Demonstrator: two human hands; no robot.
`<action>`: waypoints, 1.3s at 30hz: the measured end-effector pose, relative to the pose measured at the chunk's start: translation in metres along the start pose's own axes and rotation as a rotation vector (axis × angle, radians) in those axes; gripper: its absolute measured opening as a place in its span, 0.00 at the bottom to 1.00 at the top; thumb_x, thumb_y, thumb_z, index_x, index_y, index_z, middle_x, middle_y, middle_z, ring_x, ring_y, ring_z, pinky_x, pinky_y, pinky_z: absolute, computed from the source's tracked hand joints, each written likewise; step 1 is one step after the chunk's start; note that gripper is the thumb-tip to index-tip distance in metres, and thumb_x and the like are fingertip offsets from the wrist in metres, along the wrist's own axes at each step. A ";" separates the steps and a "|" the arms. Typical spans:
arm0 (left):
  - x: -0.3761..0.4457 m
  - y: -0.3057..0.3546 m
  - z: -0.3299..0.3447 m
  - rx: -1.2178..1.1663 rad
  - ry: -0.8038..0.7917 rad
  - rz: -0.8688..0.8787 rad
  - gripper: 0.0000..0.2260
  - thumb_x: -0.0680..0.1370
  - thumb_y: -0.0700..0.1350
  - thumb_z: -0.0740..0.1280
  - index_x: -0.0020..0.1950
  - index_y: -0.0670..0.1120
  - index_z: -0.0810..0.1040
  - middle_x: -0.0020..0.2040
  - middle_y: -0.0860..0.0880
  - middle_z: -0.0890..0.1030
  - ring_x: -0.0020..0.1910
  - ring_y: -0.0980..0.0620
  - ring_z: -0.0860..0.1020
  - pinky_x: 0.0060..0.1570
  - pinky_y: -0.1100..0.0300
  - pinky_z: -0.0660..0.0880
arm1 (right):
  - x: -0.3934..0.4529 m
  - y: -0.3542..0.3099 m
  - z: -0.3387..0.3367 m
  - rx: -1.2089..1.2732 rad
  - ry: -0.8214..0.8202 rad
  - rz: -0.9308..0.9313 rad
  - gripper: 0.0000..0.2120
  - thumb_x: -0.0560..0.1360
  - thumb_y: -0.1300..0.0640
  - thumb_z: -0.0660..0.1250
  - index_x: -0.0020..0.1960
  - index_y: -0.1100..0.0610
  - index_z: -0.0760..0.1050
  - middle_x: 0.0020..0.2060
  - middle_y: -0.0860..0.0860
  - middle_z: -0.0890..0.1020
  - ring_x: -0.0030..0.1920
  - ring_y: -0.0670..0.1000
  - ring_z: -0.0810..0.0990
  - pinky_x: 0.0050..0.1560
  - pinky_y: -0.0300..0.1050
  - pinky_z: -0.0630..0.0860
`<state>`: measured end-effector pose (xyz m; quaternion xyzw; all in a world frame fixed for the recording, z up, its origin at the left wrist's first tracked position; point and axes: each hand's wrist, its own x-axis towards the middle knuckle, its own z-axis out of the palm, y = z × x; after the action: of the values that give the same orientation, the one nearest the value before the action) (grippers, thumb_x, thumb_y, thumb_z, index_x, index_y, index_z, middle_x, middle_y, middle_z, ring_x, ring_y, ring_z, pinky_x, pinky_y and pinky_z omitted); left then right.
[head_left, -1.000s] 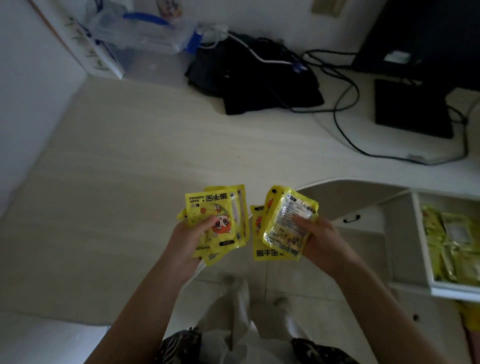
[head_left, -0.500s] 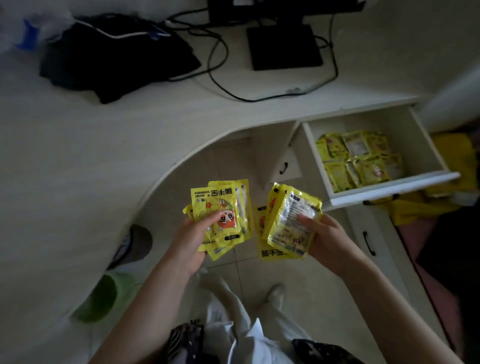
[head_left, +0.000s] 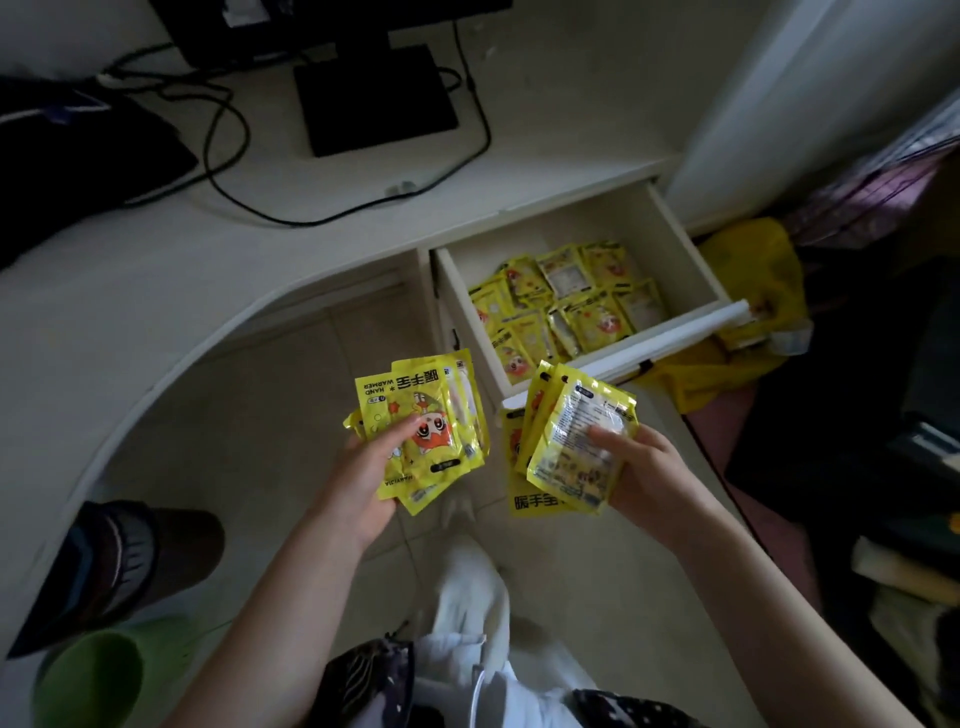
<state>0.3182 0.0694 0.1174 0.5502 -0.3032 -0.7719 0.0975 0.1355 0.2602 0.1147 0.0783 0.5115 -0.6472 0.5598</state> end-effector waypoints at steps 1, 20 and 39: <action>0.005 0.002 0.008 0.002 -0.004 -0.003 0.17 0.69 0.44 0.75 0.56 0.51 0.78 0.52 0.48 0.84 0.55 0.45 0.80 0.50 0.47 0.78 | 0.005 -0.008 -0.003 -0.001 0.008 -0.008 0.15 0.75 0.65 0.63 0.60 0.66 0.74 0.54 0.64 0.82 0.51 0.62 0.83 0.55 0.65 0.77; 0.143 0.052 0.154 -0.017 -0.020 -0.055 0.45 0.54 0.53 0.83 0.67 0.49 0.67 0.68 0.47 0.73 0.67 0.41 0.72 0.64 0.37 0.68 | 0.133 -0.166 -0.047 -0.073 0.133 0.006 0.19 0.75 0.63 0.65 0.65 0.66 0.70 0.58 0.65 0.80 0.57 0.64 0.81 0.55 0.65 0.77; 0.239 -0.003 0.257 -0.013 0.359 -0.236 0.37 0.66 0.49 0.78 0.70 0.40 0.68 0.69 0.40 0.71 0.67 0.39 0.70 0.67 0.43 0.67 | 0.297 -0.217 -0.122 -0.585 0.046 0.233 0.15 0.76 0.66 0.65 0.63 0.64 0.72 0.57 0.65 0.80 0.55 0.62 0.81 0.56 0.63 0.78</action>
<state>-0.0047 0.0485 -0.0188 0.7098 -0.2097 -0.6696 0.0624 -0.2046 0.1277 -0.0177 -0.0135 0.6762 -0.4021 0.6172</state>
